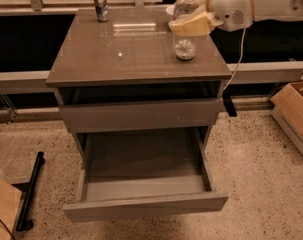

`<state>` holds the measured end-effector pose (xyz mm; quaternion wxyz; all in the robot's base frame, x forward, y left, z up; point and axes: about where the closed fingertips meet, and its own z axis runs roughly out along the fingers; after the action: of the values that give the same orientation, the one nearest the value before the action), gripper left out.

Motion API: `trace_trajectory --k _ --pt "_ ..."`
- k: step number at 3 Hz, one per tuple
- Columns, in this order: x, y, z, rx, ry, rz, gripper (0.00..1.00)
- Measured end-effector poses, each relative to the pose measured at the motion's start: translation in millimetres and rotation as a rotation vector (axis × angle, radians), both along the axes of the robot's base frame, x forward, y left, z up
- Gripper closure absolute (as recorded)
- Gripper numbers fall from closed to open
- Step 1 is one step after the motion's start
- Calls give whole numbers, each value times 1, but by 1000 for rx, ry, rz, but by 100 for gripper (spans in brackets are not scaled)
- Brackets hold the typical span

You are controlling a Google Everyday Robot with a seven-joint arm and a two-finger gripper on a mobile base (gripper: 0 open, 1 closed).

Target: Pick water bottle from middle drawer and place on counter

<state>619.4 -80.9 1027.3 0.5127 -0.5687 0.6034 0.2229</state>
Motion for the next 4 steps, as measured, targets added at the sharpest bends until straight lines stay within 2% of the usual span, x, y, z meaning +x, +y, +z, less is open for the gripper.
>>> trace_trajectory --k 2,4 --pt "65 39 -24 20 108 -9 100" --pt "105 85 -34 72 150 9 100"
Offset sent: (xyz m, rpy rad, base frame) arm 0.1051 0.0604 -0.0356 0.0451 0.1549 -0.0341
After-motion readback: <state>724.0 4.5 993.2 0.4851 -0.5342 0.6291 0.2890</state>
